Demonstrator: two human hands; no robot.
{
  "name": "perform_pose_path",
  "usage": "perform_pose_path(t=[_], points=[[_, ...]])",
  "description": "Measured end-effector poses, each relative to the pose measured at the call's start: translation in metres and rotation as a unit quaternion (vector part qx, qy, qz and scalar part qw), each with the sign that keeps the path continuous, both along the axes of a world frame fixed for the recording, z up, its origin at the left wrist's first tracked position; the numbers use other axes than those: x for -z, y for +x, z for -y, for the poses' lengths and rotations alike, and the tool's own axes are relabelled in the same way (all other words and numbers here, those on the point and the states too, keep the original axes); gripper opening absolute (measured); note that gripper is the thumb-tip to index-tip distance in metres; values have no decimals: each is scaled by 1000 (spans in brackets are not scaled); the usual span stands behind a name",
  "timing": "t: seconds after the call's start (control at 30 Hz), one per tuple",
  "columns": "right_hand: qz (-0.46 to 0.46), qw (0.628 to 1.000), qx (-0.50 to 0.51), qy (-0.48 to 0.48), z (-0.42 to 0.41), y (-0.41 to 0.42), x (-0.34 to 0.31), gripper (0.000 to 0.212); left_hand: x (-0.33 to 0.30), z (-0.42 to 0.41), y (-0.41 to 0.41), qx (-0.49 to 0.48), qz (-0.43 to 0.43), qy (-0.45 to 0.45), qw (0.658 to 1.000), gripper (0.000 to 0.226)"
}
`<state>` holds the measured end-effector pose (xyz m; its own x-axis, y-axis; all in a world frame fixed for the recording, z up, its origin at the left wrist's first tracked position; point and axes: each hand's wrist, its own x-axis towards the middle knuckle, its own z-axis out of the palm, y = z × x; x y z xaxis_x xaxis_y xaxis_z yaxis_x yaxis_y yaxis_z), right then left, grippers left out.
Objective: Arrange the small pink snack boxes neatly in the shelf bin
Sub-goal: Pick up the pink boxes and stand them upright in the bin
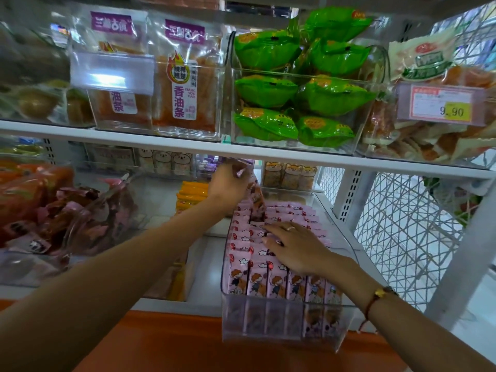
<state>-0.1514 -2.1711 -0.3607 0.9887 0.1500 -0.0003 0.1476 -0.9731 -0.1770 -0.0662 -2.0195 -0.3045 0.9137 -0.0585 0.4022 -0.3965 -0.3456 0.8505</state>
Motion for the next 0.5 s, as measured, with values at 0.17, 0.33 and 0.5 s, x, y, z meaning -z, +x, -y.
perform_pose_path(t=[0.17,0.33,0.5], points=[[15,998,17,52,-9,-13,-12,49,3,-20,-50,-59,-67,-287,954,21],[105,923,46,366,-25,-46,-37,36,13,-42,-103,0,8,-250,968,11],[65,903,-37,422,-42,-72,-38,45,17,-44,-128,71,38,-210,974,15]])
